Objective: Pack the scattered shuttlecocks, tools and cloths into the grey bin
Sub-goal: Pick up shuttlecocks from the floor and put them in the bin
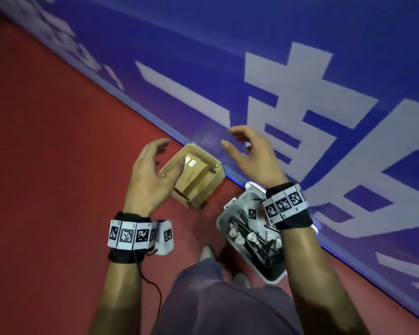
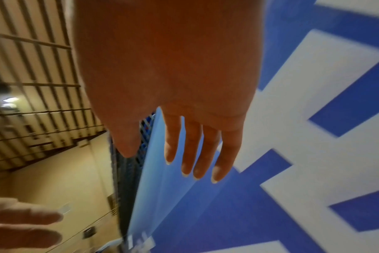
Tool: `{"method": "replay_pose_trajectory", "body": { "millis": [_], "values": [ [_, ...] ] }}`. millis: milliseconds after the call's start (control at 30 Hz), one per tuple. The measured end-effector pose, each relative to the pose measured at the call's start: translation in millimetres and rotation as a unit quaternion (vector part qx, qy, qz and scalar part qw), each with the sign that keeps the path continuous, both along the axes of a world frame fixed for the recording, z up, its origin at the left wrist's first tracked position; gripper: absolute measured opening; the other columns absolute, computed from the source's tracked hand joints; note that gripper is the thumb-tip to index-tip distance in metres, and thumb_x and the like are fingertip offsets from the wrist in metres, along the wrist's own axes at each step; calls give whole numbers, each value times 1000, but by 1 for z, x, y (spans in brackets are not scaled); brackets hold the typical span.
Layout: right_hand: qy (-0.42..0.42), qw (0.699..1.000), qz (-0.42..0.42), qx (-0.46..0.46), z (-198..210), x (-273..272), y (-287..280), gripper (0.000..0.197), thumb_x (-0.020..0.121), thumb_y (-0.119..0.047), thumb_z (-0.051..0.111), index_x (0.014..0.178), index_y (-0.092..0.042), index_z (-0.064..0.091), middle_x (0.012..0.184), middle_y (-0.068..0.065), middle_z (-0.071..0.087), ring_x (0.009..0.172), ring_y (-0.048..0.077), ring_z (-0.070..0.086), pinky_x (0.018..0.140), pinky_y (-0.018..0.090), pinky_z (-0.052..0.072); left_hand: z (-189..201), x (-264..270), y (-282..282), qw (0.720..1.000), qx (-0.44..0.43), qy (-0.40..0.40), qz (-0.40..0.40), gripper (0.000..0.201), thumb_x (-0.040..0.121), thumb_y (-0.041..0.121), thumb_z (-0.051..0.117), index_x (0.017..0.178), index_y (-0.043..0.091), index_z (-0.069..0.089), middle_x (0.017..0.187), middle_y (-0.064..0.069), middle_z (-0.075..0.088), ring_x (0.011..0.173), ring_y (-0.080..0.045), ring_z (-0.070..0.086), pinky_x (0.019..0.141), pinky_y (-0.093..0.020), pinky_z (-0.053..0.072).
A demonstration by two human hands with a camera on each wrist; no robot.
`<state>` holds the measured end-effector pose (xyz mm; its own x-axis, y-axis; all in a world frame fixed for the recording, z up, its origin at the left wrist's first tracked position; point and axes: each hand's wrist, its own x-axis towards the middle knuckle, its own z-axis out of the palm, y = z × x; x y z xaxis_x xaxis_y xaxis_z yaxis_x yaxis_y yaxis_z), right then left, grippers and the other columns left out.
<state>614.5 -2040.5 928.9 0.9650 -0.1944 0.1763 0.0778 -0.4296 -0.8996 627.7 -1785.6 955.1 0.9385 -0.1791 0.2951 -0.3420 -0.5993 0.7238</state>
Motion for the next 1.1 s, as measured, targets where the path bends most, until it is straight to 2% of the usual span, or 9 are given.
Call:
{"method": "replay_pose_trajectory", "body": {
  "millis": [67,167,233,367,567,700,833,967,1100],
  "values": [
    [0,998,58,2,6,6,39,36,92,-46,72,121,-26,66,119,-11,68,109,3,62,96,27,52,3,-30,41,998,4,-9,62,45,90,34,75,130,21,60,123,6,63,114,-5,61,90,-34,54],
    [-4,987,161,11,16,7,112,33,92,-39,74,119,-22,68,118,-8,70,110,5,64,96,23,50,6,-82,110,985,8,-4,175,46,91,37,74,132,23,59,126,7,63,114,-5,60,94,-37,54],
    [-16,979,201,9,19,5,147,32,93,-37,74,120,-22,68,117,-8,70,110,3,64,93,20,50,6,-109,141,975,9,5,220,47,92,40,72,133,24,57,128,9,62,115,-3,59,95,-36,53],
    [-11,938,346,-11,19,-23,266,31,92,-41,72,120,-27,66,119,-11,67,109,-1,62,90,20,52,2,-200,227,933,14,3,360,48,92,42,71,134,24,56,130,10,60,116,-6,59,95,-35,53],
    [-9,849,527,-32,9,-115,458,31,90,-48,71,117,-34,65,117,-15,67,106,-1,64,90,32,55,-18,-375,339,842,16,10,540,50,91,43,72,134,24,56,129,9,61,115,-8,60,96,-39,53],
    [-4,785,619,-22,1,-212,584,31,90,-51,69,117,-36,63,116,-16,66,107,0,64,93,34,55,-32,-504,400,771,-9,31,636,51,89,44,72,133,23,57,129,10,62,113,-8,61,95,-42,54],
    [5,713,701,-16,-12,-317,684,30,91,-47,71,117,-34,64,115,-14,67,106,0,64,92,33,56,-46,-619,438,701,-19,64,710,53,88,50,71,134,27,56,129,14,61,114,-6,61,97,-41,53],
    [7,645,764,-27,-26,-398,759,31,90,-47,72,117,-33,65,114,-13,68,106,1,65,92,35,56,-61,-698,457,636,-31,88,766,55,88,50,71,135,27,55,131,15,60,115,-4,59,98,-40,53],
    [17,589,807,-43,-43,-460,824,30,90,-42,73,117,-31,66,113,-11,69,105,2,65,94,34,55,-79,-748,480,580,-50,116,805,57,89,52,70,137,27,53,132,14,58,117,-4,57,99,-39,53]
  ]
}}
